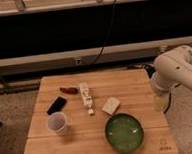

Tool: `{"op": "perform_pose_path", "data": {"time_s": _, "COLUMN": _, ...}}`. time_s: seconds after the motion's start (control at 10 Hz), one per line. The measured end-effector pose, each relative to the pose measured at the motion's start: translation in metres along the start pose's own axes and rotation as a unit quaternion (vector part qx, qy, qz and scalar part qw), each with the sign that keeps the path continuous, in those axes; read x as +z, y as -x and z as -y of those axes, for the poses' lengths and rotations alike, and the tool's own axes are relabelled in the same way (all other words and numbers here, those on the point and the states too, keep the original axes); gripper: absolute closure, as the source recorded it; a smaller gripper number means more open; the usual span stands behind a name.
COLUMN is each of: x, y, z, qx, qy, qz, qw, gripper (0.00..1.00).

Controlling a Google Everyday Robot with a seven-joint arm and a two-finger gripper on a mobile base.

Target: Pick up the ceramic cup

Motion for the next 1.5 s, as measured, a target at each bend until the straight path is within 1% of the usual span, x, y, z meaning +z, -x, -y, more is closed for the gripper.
{"op": "perform_pose_path", "data": {"time_s": 0.8, "x": 0.000, "y": 0.002, "z": -0.002, "qx": -0.002, "qy": 0.000, "qz": -0.002, "qw": 1.0000, "gripper": 0.20}}
{"op": "perform_pose_path", "data": {"time_s": 0.9, "x": -0.002, "y": 0.009, "z": -0.004, "qx": -0.010, "qy": -0.001, "qz": -0.008, "qw": 0.9999, "gripper": 0.20}}
{"op": "perform_pose_path", "data": {"time_s": 1.1, "x": -0.006, "y": 0.035, "z": -0.006, "qx": -0.028, "qy": -0.005, "qz": -0.014, "qw": 0.9995, "gripper": 0.20}}
{"op": "perform_pose_path", "data": {"time_s": 1.2, "x": -0.010, "y": 0.053, "z": -0.009, "qx": -0.042, "qy": -0.007, "qz": -0.021, "qw": 0.9989, "gripper": 0.20}}
{"op": "perform_pose_path", "data": {"time_s": 1.3, "x": -0.012, "y": 0.060, "z": -0.011, "qx": -0.052, "qy": -0.009, "qz": -0.026, "qw": 0.9983, "gripper": 0.20}}
{"op": "perform_pose_path", "data": {"time_s": 1.5, "x": -0.013, "y": 0.066, "z": -0.012, "qx": -0.065, "qy": -0.011, "qz": -0.031, "qw": 0.9974, "gripper": 0.20}}
